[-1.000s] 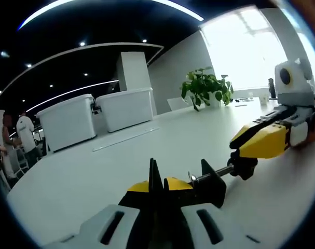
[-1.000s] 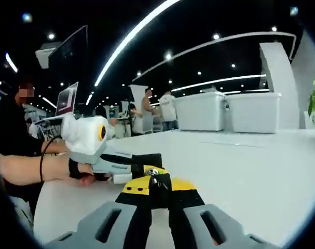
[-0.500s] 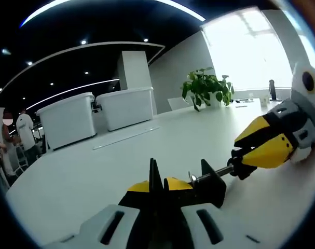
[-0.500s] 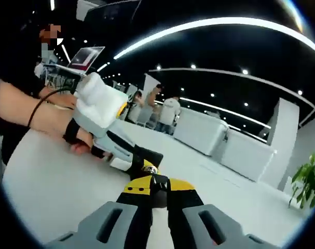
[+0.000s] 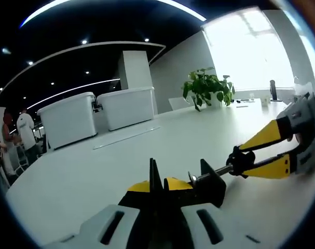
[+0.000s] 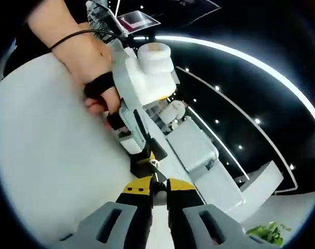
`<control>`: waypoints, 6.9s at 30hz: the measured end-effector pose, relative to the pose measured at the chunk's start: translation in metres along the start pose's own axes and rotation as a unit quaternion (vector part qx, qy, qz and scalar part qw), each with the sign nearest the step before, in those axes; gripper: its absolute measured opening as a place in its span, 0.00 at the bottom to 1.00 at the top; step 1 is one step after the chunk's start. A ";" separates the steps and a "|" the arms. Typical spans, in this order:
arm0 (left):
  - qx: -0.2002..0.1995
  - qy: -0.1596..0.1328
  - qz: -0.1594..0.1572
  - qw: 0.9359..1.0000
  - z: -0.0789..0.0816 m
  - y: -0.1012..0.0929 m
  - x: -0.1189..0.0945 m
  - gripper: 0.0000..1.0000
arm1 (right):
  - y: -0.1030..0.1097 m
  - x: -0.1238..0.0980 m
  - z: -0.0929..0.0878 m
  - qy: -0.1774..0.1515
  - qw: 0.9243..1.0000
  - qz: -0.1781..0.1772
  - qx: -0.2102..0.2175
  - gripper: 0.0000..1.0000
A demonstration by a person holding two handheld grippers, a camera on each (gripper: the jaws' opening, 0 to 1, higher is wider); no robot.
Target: Clamp the fixed fixture on the desktop, loosen the retaining clip, secure it to the edge of the desk, and tighten the retaining clip.
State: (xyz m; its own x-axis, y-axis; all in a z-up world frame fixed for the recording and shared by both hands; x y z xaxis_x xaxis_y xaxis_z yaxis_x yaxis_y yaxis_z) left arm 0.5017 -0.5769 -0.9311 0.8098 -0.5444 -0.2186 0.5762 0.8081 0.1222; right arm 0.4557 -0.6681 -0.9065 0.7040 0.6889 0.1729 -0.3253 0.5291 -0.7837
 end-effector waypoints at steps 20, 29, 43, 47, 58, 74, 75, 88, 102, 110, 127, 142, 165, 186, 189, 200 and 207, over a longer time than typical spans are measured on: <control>0.003 0.001 0.002 1.000 0.000 0.000 0.001 0.07 | -0.028 0.010 -0.038 0.152 0.825 0.072 0.540 0.18; 0.003 0.001 0.003 1.000 0.000 0.000 0.001 0.07 | -0.024 0.012 -0.034 0.150 0.829 0.081 0.533 0.17; 0.001 0.001 0.004 1.000 0.000 0.001 0.000 0.07 | -0.019 0.008 -0.022 0.098 0.899 0.057 0.423 0.16; 0.000 0.001 0.005 1.000 0.000 0.001 0.000 0.07 | -0.018 0.007 -0.019 0.084 0.922 0.048 0.375 0.16; -0.001 0.001 0.007 1.000 0.000 0.001 -0.001 0.07 | -0.009 0.001 -0.007 0.035 0.979 0.023 0.198 0.16; -0.001 0.002 0.008 1.000 -0.001 0.001 -0.001 0.07 | -0.005 0.001 -0.006 0.013 0.995 0.013 0.093 0.16; 0.000 0.002 0.007 1.000 -0.001 0.001 0.000 0.07 | -0.005 0.001 -0.006 0.014 0.993 0.018 0.116 0.16; 0.000 0.002 0.008 1.000 -0.001 0.001 0.000 0.07 | -0.028 0.002 -0.033 0.116 0.855 0.068 0.501 0.26; 0.001 0.002 0.008 1.000 -0.001 0.002 0.000 0.07 | -0.014 0.013 -0.041 0.160 0.821 0.114 0.536 0.22; 0.000 0.003 0.009 1.000 0.000 0.002 0.000 0.07 | -0.014 0.007 -0.029 0.105 0.899 0.083 0.416 0.20; -0.002 0.003 0.013 1.000 0.000 0.003 0.000 0.07 | 0.000 0.005 -0.008 0.012 0.999 0.000 -0.031 0.19; -0.001 0.003 0.014 1.000 0.000 0.004 0.000 0.07 | -0.011 0.005 -0.015 0.056 0.973 0.030 0.221 0.23; -0.003 0.003 0.013 1.000 0.000 0.004 0.001 0.07 | -0.013 0.012 -0.036 0.154 0.840 0.110 0.509 0.23; 0.001 0.004 0.018 1.000 0.000 0.004 0.000 0.07 | -0.002 0.008 -0.016 0.052 0.996 0.014 0.077 0.23; 0.001 0.004 0.018 1.000 0.000 0.004 -0.001 0.07 | -0.004 0.008 -0.017 0.054 0.995 0.013 0.082 0.23; 0.000 0.004 0.015 1.000 0.000 0.003 -0.001 0.07 | -0.038 0.006 -0.033 0.111 0.854 0.043 0.507 0.21; 0.001 0.004 0.015 1.000 0.000 0.004 -0.001 0.07 | -0.031 0.008 -0.036 0.128 0.839 0.066 0.525 0.22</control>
State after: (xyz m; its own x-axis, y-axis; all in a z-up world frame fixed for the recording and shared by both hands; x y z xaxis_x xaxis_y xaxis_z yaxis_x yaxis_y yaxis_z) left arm 0.5033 -0.5732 -0.9302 0.8261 -0.5180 -0.2219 0.5516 0.8238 0.1306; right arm 0.4945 -0.6966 -0.9025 0.6868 0.7181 -0.1122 -0.6932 0.6936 0.1957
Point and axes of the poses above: the point that each gripper's makers call its tool centre point, and the gripper's own axes: x roughly forward along the fingers, y roughly to its left, z roughly out of its top, the point moved 4 cm from there along -x, roughly backward along the fingers, and after that the axes turned 15 degrees about -z, right-handed, at the moved point
